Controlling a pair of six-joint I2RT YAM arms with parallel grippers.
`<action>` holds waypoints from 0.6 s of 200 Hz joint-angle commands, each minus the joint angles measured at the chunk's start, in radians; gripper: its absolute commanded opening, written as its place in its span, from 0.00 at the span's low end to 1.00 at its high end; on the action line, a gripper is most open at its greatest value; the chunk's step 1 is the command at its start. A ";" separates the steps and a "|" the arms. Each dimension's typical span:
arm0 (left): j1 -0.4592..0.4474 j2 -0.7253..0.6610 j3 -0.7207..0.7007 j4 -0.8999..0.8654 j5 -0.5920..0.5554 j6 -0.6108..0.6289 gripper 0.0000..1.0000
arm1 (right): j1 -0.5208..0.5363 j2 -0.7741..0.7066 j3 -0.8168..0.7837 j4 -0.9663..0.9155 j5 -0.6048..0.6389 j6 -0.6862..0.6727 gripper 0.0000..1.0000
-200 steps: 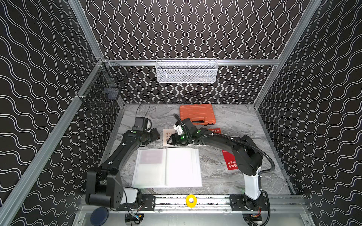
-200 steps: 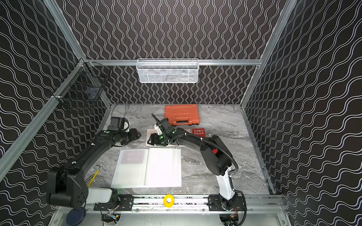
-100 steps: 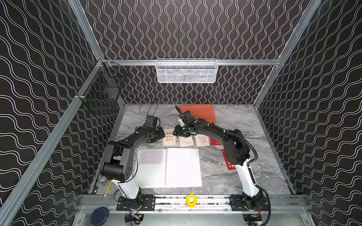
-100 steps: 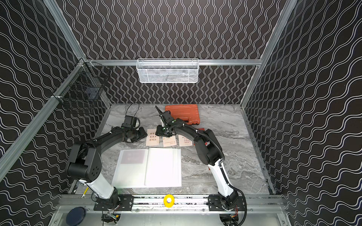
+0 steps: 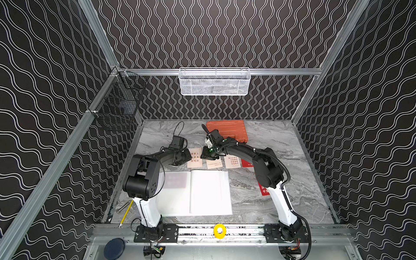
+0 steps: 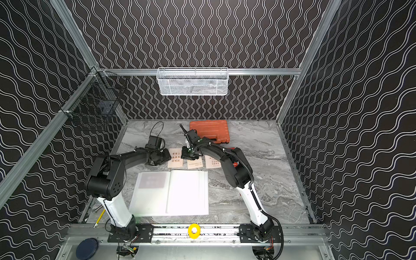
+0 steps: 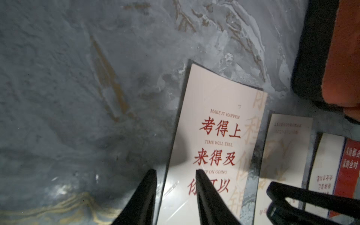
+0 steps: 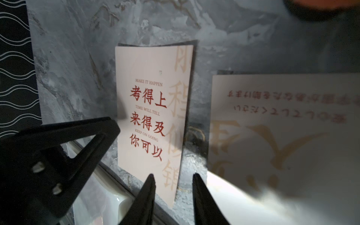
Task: Place the photos into the photo albums
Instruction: Pick up the photo at the center of the board.
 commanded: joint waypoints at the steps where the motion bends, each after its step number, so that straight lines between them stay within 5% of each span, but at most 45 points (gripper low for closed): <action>1: -0.007 0.013 -0.001 0.001 -0.014 0.001 0.40 | 0.000 0.010 -0.002 0.005 -0.023 0.004 0.35; 120: -0.030 0.003 -0.036 0.002 0.003 -0.023 0.40 | -0.003 0.032 -0.025 0.056 -0.084 0.038 0.37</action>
